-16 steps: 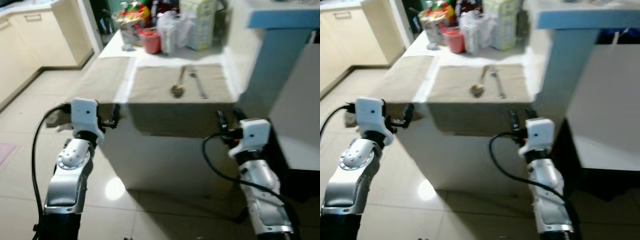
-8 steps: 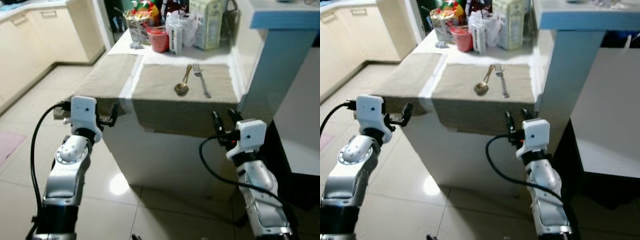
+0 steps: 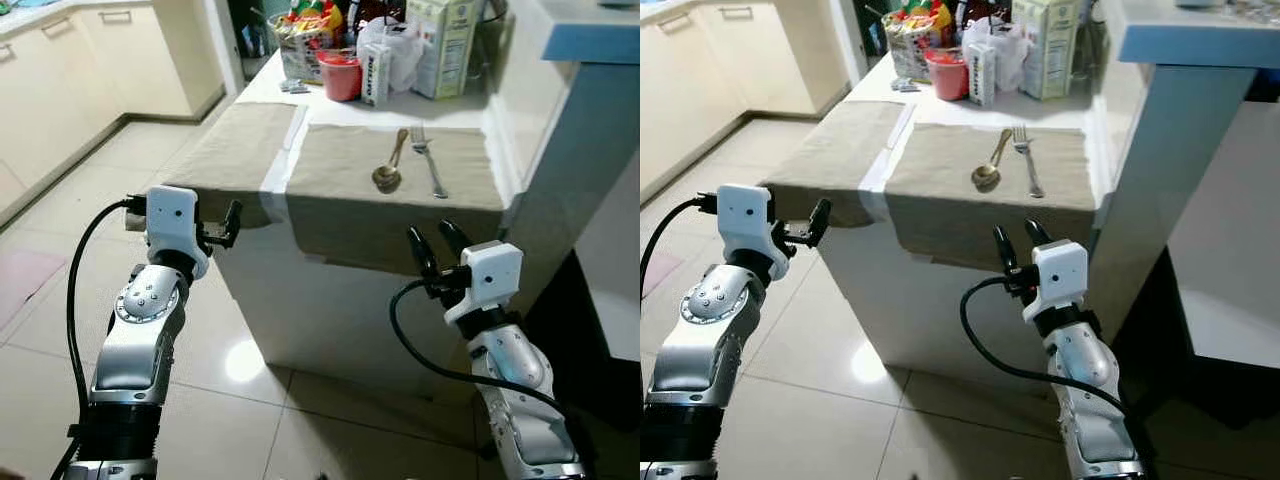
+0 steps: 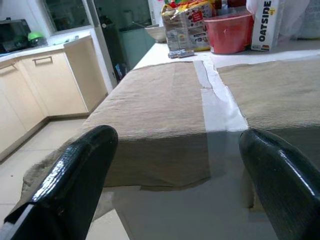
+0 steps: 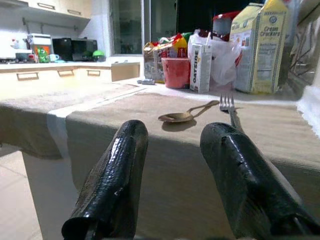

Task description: Setting the table

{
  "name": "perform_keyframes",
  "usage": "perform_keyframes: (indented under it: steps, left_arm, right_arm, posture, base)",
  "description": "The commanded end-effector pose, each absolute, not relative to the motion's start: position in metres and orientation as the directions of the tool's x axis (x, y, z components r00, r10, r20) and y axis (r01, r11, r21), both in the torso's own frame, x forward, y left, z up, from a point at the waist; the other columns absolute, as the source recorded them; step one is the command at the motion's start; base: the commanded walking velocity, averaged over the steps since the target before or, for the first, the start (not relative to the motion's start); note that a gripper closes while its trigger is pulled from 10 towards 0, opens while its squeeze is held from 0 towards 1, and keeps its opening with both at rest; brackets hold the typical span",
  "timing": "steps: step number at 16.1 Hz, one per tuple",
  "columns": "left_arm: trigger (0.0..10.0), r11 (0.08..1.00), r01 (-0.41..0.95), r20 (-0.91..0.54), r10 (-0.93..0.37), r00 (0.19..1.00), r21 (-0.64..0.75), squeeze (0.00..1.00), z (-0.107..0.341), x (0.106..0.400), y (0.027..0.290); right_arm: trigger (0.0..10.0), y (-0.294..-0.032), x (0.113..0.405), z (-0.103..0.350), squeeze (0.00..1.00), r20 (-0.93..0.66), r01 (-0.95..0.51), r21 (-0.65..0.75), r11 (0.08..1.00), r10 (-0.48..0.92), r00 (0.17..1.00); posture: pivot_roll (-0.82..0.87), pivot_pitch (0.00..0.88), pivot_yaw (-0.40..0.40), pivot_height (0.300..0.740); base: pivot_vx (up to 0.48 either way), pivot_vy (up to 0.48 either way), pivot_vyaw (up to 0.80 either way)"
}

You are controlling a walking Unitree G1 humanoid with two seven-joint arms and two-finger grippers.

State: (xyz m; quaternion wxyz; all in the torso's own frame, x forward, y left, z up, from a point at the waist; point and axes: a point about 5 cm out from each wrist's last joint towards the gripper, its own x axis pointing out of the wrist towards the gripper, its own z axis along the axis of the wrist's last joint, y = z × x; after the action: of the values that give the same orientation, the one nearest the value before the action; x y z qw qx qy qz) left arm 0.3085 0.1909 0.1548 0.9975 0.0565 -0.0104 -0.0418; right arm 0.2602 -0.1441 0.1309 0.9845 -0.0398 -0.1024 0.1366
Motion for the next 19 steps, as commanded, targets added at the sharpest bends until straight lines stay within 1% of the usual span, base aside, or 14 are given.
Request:
perform_keyframes:
  steps: [1, 8, 9, 13, 19]
  left_arm:
    - [10.0, 0.989, 0.09, 0.025, -0.093, 0.995, 0.117, 0.0, 0.157, 0.31, 0.19]
    - [10.0, 0.991, 0.078, 0.028, -0.081, 0.996, 0.104, 0.0, 0.156, 0.309, 0.189]
    - [10.0, 0.992, 0.077, 0.029, -0.081, 0.996, 0.099, 0.0, 0.156, 0.309, 0.188]
    - [10.0, 0.986, 0.091, 0.03, -0.096, 0.995, 0.142, 0.0, 0.158, 0.312, 0.186]
    - [10.0, 0.971, 0.141, 0.048, -0.152, 0.987, 0.192, 0.0, 0.166, 0.318, 0.18]
  right_arm:
    - [10.0, -0.143, 0.262, 0.129, 0.0, 0.177, -0.267, -0.084, 0.96, 0.278, 0.944]
    - [10.0, -0.145, 0.259, 0.122, 0.0, 0.116, -0.272, -0.104, 0.957, 0.283, 0.952]
    - [10.0, -0.145, 0.259, 0.122, 0.0, 0.119, -0.265, -0.1, 0.959, 0.276, 0.954]
    - [10.0, -0.144, 0.259, 0.123, 0.0, 0.124, -0.264, -0.109, 0.958, 0.277, 0.953]
    - [10.0, -0.143, 0.258, 0.119, 0.0, 0.107, -0.259, -0.101, 0.961, 0.269, 0.957]
  posture:
    - [-0.19, 0.0, 0.118, 0.74]
    - [-0.19, 0.0, 0.116, 0.74]
    - [-0.19, 0.0, 0.116, 0.74]
    - [-0.2, 0.0, 0.122, 0.74]
    - [-0.2, 0.0, 0.131, 0.74]
  base:
    - [0.0, 0.0, 0.0]
    - [0.0, 0.0, -0.8]
    - [0.0, 0.0, 0.0]
    - [0.0, 0.48, 0.0]
    - [0.0, 0.46, -0.8]
